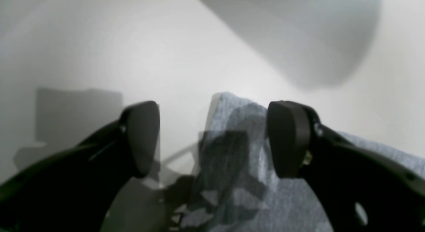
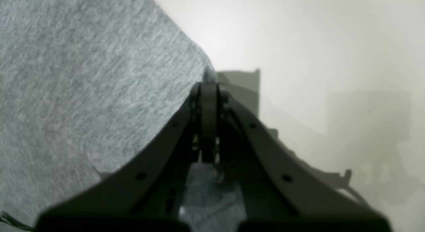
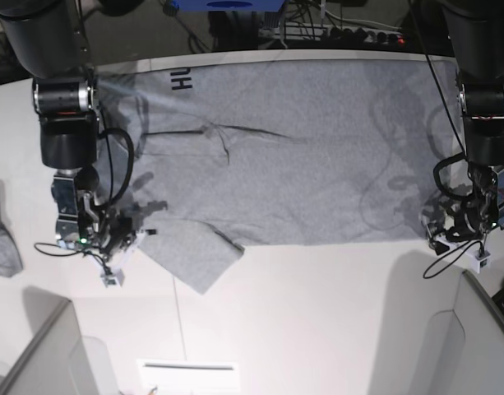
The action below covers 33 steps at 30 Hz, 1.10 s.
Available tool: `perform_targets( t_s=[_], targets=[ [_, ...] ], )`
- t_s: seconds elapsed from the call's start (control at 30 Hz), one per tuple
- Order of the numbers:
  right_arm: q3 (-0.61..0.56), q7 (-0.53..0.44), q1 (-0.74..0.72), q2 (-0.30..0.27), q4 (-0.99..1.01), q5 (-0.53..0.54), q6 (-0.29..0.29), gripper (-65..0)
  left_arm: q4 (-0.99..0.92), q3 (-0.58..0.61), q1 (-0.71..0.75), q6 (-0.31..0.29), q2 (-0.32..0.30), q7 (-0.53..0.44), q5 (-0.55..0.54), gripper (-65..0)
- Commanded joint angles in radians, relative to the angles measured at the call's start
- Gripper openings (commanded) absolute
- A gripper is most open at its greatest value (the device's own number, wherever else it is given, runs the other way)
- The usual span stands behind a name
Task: Fold the T-shirt properly
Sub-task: 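Grasp the shirt's hem corners with both grippers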
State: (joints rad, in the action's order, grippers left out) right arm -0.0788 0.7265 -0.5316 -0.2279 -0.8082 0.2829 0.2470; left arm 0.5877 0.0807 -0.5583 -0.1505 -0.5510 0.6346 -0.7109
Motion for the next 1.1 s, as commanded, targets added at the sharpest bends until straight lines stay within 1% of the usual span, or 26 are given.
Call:
perform_targets(
  t_s=[0.0,0.07,0.1,0.13,0.2,0.27,0.33,0.37,0.47,0.7,0.73,0.8,0.87,0.93,1.0,1.07],
  targets=[
    [0.003,-0.012,-0.034,-0.009,-0.013,0.0,0.001,-65.0,0.005,0.0,-0.004,0.001,-0.011,0.02,-0.006,-15.8],
    [0.003,-0.012,-0.034,-0.009,-0.013,0.0,0.001,-65.0,0.007,0.0,-0.001,-0.001,-0.001,0.02,-0.008,-16.8],
    [0.003,-0.012,-0.034,-0.009,-0.013,0.0,0.001,-65.0,0.007,0.0,0.001,-0.001,0.009,0.02,-0.006,-19.4],
    [0.003,-0.014,-0.034,-0.009,-0.013,0.0,0.001,-65.0,0.007,0.0,0.004,-0.001,0.012,0.02,-0.006,-24.5],
    [0.003,-0.014,-0.034,-0.009,-0.013,0.0,0.001,-65.0,0.007,0.001,0.004,-0.001,0.026,0.02,-0.006,-38.7],
    [0.003,-0.014,-0.032,-0.009,-0.013,0.0,0.001,-65.0,0.004,0.001,0.005,-0.001,0.032,0.018,-0.006,-50.8],
    [0.003,-0.015,-0.032,-0.009,-0.013,0.0,0.001,-65.0,0.004,0.001,0.005,-0.001,0.032,0.017,-0.006,-61.5],
    [0.003,-0.015,-0.032,-0.009,-0.013,0.0,0.001,-65.0,0.005,0.001,0.005,-0.001,0.032,0.017,-0.006,-65.0],
    [0.004,-0.021,-0.032,-0.009,-0.013,0.003,0.001,-65.0,0.015,0.001,0.005,-0.001,0.029,0.017,-0.006,-65.0],
    [0.004,-0.021,-0.032,-0.009,-0.021,0.003,0.001,-65.0,0.217,-0.014,0.085,0.001,0.024,0.017,-0.006,-65.0],
    [0.004,-0.023,-0.032,-0.009,-0.023,0.005,0.001,-65.0,0.242,-0.026,0.094,0.001,0.024,0.02,-0.011,-65.0],
    [0.004,-0.023,-0.031,-0.009,-0.04,0.005,0.001,-65.0,0.289,-0.091,0.119,0.002,0.027,0.026,-0.013,-65.0],
    [0.004,-0.023,-0.005,-0.015,-0.095,0.005,0.001,-65.0,0.337,-0.174,0.159,0.002,0.03,0.04,-0.011,-65.0],
    [0.004,-0.023,0.024,-0.018,-0.165,0.002,0.001,-65.0,0.372,-0.224,0.179,0.002,0.03,0.067,-0.008,-65.0],
    [0.004,-0.023,0.038,-0.018,-0.21,-0.001,0.001,-65.0,0.409,-0.247,0.188,0.002,0.03,0.101,-0.008,-65.0],
    [0.004,-0.023,0.041,-0.018,-0.224,-0.001,0.001,-65.0,0.456,-0.246,0.191,0.002,0.03,0.129,-0.008,-65.0]
  ],
)
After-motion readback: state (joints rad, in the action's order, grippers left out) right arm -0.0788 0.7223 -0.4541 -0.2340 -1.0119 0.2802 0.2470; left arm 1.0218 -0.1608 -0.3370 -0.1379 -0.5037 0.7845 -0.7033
